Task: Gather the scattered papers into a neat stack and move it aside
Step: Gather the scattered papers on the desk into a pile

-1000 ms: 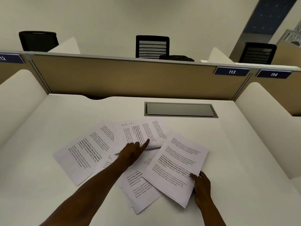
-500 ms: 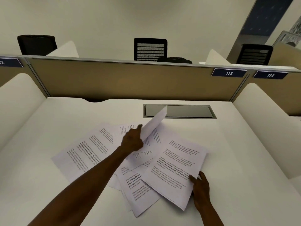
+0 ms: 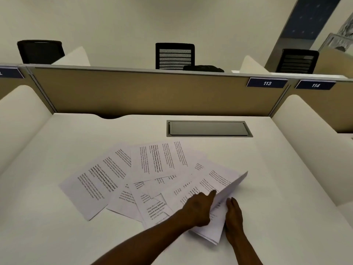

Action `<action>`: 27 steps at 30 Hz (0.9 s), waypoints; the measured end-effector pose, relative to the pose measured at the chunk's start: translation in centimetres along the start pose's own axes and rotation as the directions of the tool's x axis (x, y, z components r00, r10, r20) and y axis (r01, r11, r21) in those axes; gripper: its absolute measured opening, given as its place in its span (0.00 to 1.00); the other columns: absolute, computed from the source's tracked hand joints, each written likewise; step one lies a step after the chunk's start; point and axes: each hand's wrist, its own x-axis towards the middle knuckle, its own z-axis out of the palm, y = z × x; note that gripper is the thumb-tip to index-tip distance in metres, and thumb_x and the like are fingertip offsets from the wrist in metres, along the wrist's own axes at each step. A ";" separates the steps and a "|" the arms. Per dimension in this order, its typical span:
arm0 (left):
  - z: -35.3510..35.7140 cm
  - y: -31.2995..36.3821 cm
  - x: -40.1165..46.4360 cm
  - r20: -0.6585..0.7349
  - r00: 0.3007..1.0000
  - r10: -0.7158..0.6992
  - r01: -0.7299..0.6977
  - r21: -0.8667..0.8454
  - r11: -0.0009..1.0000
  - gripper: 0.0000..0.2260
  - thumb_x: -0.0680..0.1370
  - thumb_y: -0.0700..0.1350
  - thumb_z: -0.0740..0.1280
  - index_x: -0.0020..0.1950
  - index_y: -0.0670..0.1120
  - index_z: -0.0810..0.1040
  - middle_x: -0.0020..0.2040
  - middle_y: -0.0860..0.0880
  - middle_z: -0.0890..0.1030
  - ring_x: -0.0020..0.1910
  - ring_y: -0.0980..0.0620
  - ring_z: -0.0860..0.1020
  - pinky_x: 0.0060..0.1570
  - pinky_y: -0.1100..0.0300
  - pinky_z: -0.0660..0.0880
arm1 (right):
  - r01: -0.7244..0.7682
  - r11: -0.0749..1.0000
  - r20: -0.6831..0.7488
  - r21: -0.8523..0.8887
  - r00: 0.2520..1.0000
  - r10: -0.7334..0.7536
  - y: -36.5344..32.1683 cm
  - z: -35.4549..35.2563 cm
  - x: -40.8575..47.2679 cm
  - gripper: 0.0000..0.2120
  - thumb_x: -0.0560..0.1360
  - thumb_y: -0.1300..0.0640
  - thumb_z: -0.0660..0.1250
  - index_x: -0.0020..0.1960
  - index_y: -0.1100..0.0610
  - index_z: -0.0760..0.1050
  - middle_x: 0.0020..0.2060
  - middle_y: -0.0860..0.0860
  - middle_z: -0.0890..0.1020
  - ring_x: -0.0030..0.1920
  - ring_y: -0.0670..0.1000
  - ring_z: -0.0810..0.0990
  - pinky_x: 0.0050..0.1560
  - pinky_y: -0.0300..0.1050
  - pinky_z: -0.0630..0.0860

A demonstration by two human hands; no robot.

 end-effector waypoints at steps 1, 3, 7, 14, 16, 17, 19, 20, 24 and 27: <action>0.3 0.2 -0.1 0.009 1.000 0.002 -0.002 0.003 1.000 0.42 0.75 0.43 0.71 0.81 0.49 0.47 0.72 0.37 0.69 0.70 0.38 0.70 0.68 0.47 0.69 | -0.018 1.000 0.001 0.014 1.000 0.018 0.0 0.1 0.2 0.16 0.82 0.47 0.57 0.63 0.55 0.75 0.52 0.55 0.82 0.46 0.51 0.81 0.45 0.49 0.77; 0.6 0.5 -0.1 0.032 0.999 0.006 -0.005 -0.004 1.000 0.42 0.76 0.44 0.70 0.81 0.49 0.46 0.74 0.38 0.67 0.71 0.38 0.69 0.70 0.48 0.68 | -0.069 0.995 0.059 0.068 0.996 0.065 -0.1 0.3 0.7 0.21 0.83 0.47 0.53 0.68 0.58 0.71 0.50 0.56 0.81 0.47 0.53 0.79 0.51 0.51 0.74; 0.5 0.5 -0.3 0.097 0.994 0.052 -0.047 -0.052 0.998 0.43 0.76 0.48 0.71 0.81 0.51 0.45 0.77 0.40 0.63 0.74 0.39 0.65 0.72 0.48 0.66 | 0.002 0.999 0.073 -0.042 0.997 0.001 0.1 0.4 1.0 0.20 0.81 0.48 0.61 0.69 0.57 0.70 0.63 0.61 0.78 0.60 0.61 0.77 0.62 0.55 0.73; -1.2 -2.0 0.8 0.237 0.970 0.051 -0.034 -0.076 0.997 0.46 0.72 0.65 0.70 0.81 0.53 0.49 0.78 0.47 0.65 0.77 0.43 0.60 0.76 0.46 0.58 | 0.137 0.990 0.053 0.017 0.989 -0.137 0.6 0.0 0.6 0.25 0.75 0.55 0.71 0.71 0.48 0.71 0.66 0.50 0.79 0.64 0.56 0.78 0.67 0.61 0.72; -1.5 -2.7 1.1 0.282 0.957 0.068 -0.048 -0.076 0.996 0.45 0.72 0.66 0.69 0.81 0.54 0.50 0.76 0.49 0.69 0.76 0.44 0.63 0.75 0.47 0.60 | 0.123 0.990 0.018 -0.073 0.992 -0.122 1.0 0.2 0.8 0.28 0.75 0.63 0.70 0.72 0.50 0.68 0.67 0.54 0.77 0.63 0.59 0.77 0.66 0.63 0.73; -1.6 -3.0 1.2 0.292 0.954 0.073 -0.052 -0.077 0.996 0.44 0.72 0.65 0.69 0.80 0.54 0.51 0.75 0.50 0.70 0.75 0.45 0.65 0.74 0.47 0.61 | 0.114 0.990 0.007 -0.087 0.993 -0.114 1.3 0.2 0.8 0.28 0.76 0.64 0.68 0.73 0.51 0.67 0.67 0.55 0.77 0.63 0.60 0.77 0.65 0.63 0.74; -1.5 -3.3 1.2 0.292 0.952 0.091 -0.072 -0.076 0.994 0.42 0.73 0.64 0.70 0.80 0.52 0.54 0.75 0.49 0.69 0.74 0.45 0.67 0.74 0.48 0.62 | 0.111 0.990 -0.019 -0.088 0.993 -0.113 1.5 0.3 1.0 0.26 0.78 0.63 0.65 0.74 0.50 0.66 0.68 0.55 0.76 0.62 0.59 0.78 0.64 0.62 0.75; -1.4 -3.3 1.1 0.283 0.953 0.105 -0.089 -0.068 0.994 0.41 0.73 0.63 0.70 0.80 0.52 0.55 0.76 0.48 0.68 0.74 0.44 0.66 0.74 0.48 0.62 | 0.110 0.991 -0.023 -0.075 0.993 -0.112 1.4 0.4 1.0 0.26 0.79 0.62 0.65 0.74 0.50 0.66 0.67 0.55 0.77 0.62 0.59 0.78 0.64 0.61 0.76; -0.1 -2.8 0.3 0.237 0.953 0.189 -0.195 0.003 0.981 0.37 0.75 0.61 0.69 0.79 0.50 0.59 0.78 0.46 0.62 0.76 0.44 0.60 0.75 0.47 0.59 | 0.146 0.985 -0.002 -0.095 0.989 -0.147 1.0 0.6 0.5 0.27 0.77 0.55 0.69 0.74 0.49 0.66 0.67 0.52 0.77 0.64 0.56 0.77 0.67 0.59 0.73; 0.4 -2.5 0.3 0.213 0.940 0.268 -0.264 -0.045 0.963 0.34 0.75 0.59 0.70 0.77 0.48 0.65 0.74 0.45 0.67 0.72 0.46 0.65 0.73 0.50 0.64 | 0.152 0.971 -0.020 -0.184 0.987 -0.159 1.1 0.5 0.5 0.31 0.75 0.59 0.72 0.75 0.54 0.65 0.67 0.55 0.77 0.66 0.59 0.75 0.69 0.62 0.71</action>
